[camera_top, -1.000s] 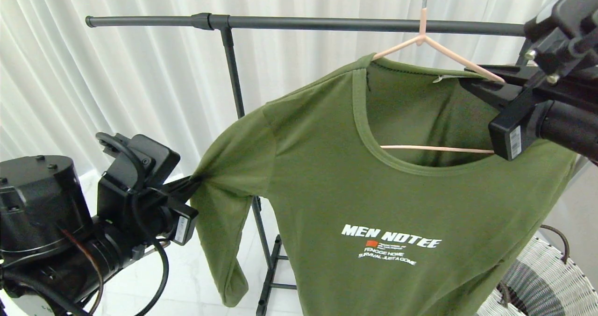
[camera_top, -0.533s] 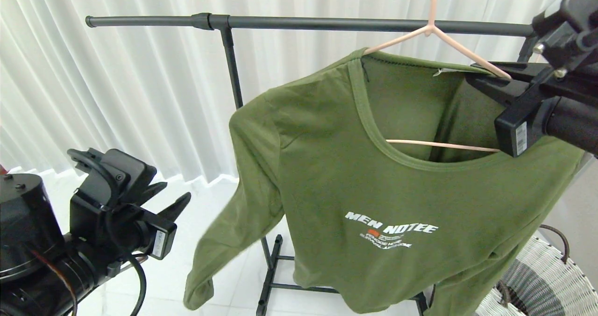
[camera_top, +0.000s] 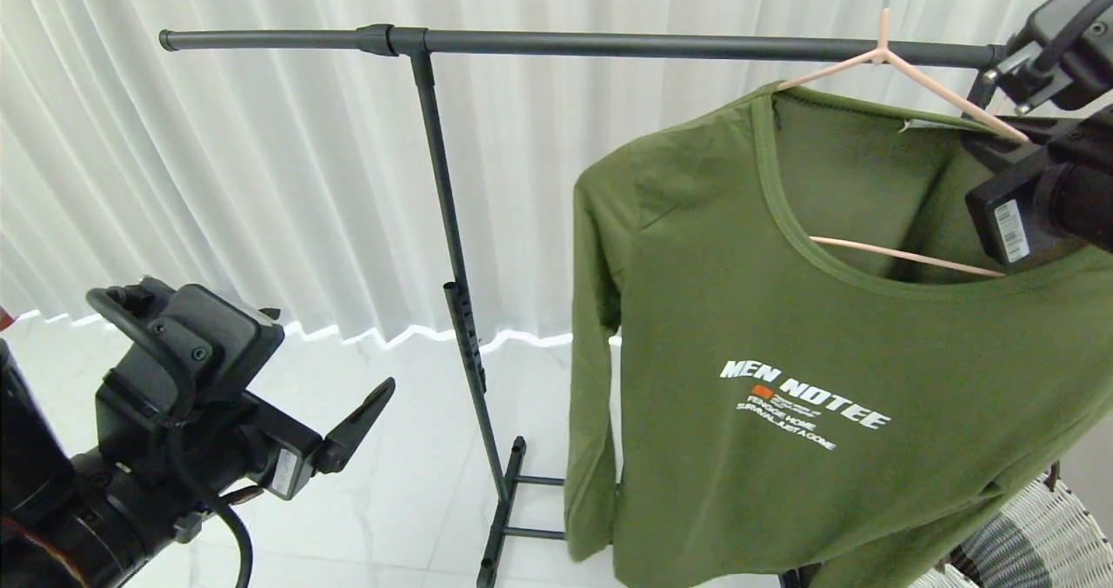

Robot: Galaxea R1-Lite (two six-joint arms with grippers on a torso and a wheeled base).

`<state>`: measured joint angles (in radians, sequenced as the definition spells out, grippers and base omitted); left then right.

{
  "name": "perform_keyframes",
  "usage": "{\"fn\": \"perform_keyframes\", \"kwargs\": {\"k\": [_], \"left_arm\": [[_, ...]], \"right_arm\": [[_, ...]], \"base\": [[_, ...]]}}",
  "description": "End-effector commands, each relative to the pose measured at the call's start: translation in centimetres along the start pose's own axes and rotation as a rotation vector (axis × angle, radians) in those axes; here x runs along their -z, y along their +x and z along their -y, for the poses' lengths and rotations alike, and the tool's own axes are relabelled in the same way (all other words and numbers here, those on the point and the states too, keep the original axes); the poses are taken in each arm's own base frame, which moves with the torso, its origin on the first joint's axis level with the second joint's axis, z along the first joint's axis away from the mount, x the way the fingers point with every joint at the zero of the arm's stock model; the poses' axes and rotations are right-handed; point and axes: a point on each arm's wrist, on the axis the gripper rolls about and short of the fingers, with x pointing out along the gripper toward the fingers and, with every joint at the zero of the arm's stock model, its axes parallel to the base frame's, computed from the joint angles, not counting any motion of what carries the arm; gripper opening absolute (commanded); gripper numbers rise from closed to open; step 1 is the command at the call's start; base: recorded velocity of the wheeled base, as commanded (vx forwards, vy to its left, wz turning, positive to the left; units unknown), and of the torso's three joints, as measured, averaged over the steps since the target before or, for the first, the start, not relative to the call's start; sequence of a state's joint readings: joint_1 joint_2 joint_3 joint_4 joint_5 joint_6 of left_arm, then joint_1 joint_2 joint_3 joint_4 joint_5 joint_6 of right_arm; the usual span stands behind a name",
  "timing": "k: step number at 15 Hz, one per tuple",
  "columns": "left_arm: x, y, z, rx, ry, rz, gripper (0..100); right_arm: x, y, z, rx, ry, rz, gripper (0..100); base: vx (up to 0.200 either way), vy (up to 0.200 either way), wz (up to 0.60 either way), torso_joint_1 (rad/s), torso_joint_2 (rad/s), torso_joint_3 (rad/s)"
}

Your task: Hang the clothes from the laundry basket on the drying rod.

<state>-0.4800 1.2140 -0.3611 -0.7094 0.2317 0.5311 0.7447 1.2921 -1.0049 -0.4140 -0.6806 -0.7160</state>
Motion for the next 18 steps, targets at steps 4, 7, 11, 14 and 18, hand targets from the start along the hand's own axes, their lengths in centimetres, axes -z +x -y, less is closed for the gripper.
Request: {"fn": "perform_keyframes", "kwargs": {"k": [4,7,11,14,18], "left_arm": [[-0.5,-0.7,-0.4,-0.019,0.037,0.035,100],[-0.6,-0.7,-0.5,-0.019,0.036,0.040,100],[-0.7,-0.7,-0.2,-0.004,0.038,0.048,100],[-0.9,-0.7,0.0,0.008,0.041,0.057,100],[-1.0,-0.7,0.1,0.015,0.058,0.060,100]], "right_arm": [[1.8,0.5,3.0,0.247,0.003,-0.171,0],[2.3,0.2,3.2,0.261,-0.001,-0.186,0],[2.5,0.3,3.5,0.296,-0.003,-0.215,0],[2.8,0.4,3.8,0.314,-0.007,-0.230,0],[3.3,0.6,3.7,0.320,-0.017,-0.248,0]], "base": [[0.000,0.000,0.00,0.000,0.00,0.000],[0.000,0.000,0.00,0.000,0.00,0.000],[0.200,0.000,0.00,-0.005,0.00,0.004],[0.200,0.000,0.00,0.009,0.00,-0.001],[0.150,0.000,0.00,0.001,0.00,0.002]]}}
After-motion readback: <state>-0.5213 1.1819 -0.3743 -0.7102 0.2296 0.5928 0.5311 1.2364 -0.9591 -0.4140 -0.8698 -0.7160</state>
